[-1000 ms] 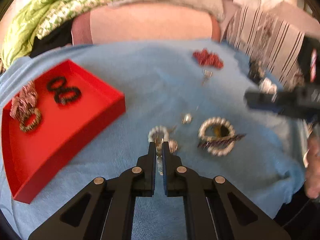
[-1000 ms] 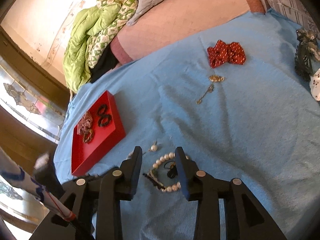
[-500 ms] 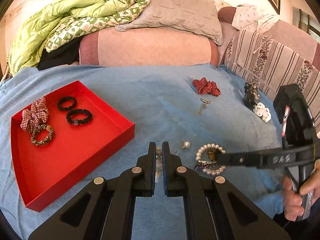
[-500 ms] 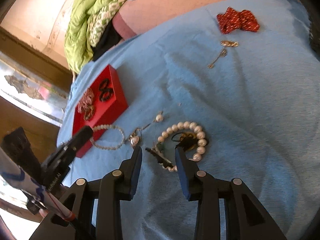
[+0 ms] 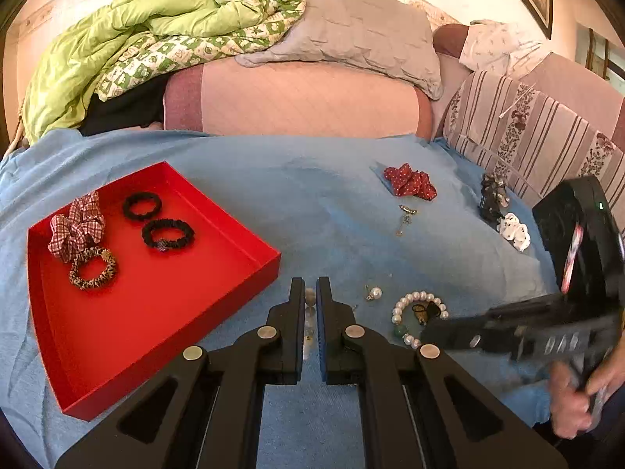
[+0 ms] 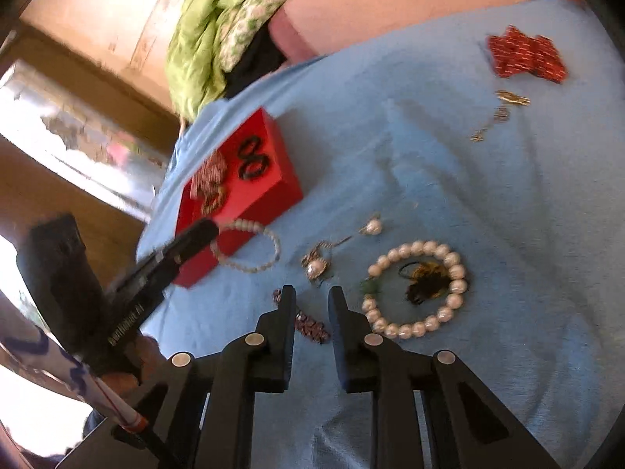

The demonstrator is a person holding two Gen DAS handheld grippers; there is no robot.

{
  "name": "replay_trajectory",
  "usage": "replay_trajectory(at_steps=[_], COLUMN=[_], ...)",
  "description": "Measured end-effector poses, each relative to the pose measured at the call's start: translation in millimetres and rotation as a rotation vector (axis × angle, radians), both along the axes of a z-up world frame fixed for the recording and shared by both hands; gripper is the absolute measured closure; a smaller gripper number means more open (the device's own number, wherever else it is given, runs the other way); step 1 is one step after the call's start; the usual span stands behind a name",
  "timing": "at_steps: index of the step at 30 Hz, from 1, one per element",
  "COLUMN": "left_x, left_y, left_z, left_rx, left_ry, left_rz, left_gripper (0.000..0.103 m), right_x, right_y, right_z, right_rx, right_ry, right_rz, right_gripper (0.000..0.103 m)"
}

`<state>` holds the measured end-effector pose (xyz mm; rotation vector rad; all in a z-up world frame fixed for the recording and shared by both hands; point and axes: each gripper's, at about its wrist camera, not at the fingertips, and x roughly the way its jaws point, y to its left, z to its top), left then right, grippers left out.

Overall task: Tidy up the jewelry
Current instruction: 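Close the left gripper on a pearl strand while the right gripper approaches the pearl bracelet, then grasp the brown beaded leaf-shaped piece with the right gripper while the left gripper holds the pearl strand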

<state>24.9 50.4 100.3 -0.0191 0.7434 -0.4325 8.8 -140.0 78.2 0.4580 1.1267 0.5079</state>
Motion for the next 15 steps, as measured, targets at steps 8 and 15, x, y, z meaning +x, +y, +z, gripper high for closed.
replay_trajectory(at_steps=[8,15], left_x=[-1.8,-2.5], left_y=[6.7,10.5], left_z=[2.4,3.5], left_rx=[0.005,0.006], left_ry=[-0.008,-0.006], left_rz=[0.006,0.004], left_gripper=[0.098,0.098], right_x=[0.4,-4.4], right_y=[45.4,75.0], right_z=[-10.9,-21.7], right_rx=[-0.162,-0.372], right_ry=[-0.051,-0.109], right_rz=[0.149,0.259], right_gripper=[0.075,0.055])
